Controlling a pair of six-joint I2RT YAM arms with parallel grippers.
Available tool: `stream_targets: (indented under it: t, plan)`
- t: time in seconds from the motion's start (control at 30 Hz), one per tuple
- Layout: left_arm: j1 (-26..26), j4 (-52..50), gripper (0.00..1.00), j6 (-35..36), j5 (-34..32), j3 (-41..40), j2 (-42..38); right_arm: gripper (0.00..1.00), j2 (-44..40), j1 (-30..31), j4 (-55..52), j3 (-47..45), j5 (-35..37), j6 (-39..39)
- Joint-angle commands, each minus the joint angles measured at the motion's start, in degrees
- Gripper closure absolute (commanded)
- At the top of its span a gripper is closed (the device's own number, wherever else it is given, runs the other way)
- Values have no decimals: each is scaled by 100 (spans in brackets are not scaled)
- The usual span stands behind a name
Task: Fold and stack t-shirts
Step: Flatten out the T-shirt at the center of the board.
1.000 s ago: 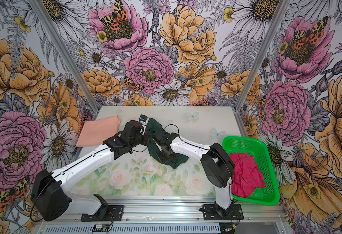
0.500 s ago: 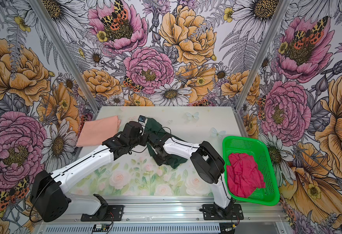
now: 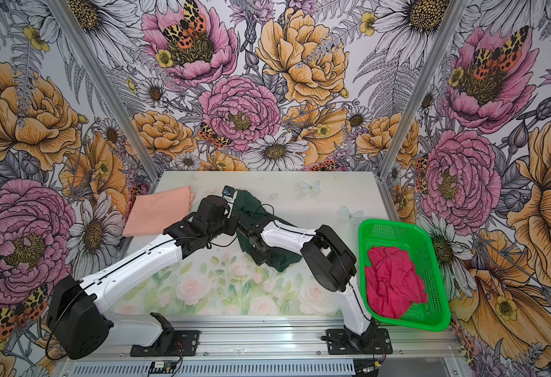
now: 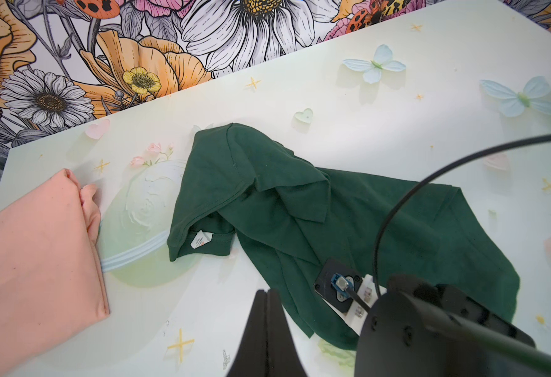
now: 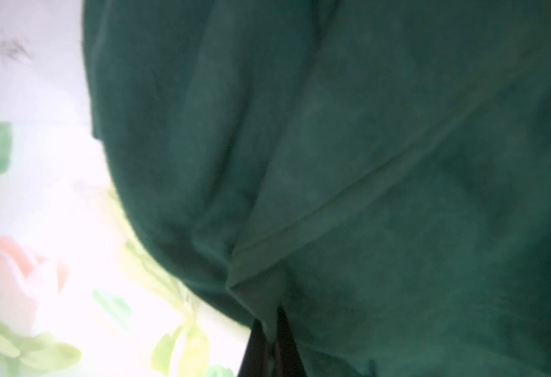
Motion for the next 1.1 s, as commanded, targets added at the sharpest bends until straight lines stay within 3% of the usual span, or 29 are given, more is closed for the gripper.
stream_targets:
  t: [0.0,0.17,0.4,0.6,0.7,0.87,1.07]
  plan:
    - [5,16,100,79,-138,-78,-23,100,-400,-139,33,-39,757,89]
    - [86,219,100,-83,-198,65,606,100,-1815,-452,-275,72,1479,6]
    - [70,660,100,-38,-280,509,1430,100,-3322,-867,-459,-13,1476,-65]
    - [-1,1326,100,478,-677,1048,2229,100,-3387,-881,-689,-218,929,-38]
    - [32,1168,100,352,-714,1573,2542,100,-3355,-889,-742,-416,1094,32]
    - [18,1015,100,250,-44,2092,3128,100,-3190,-1141,-777,-563,1665,95]
    - [-376,105,100,285,547,2159,3103,100,-2455,-2088,-647,27,2115,-106]
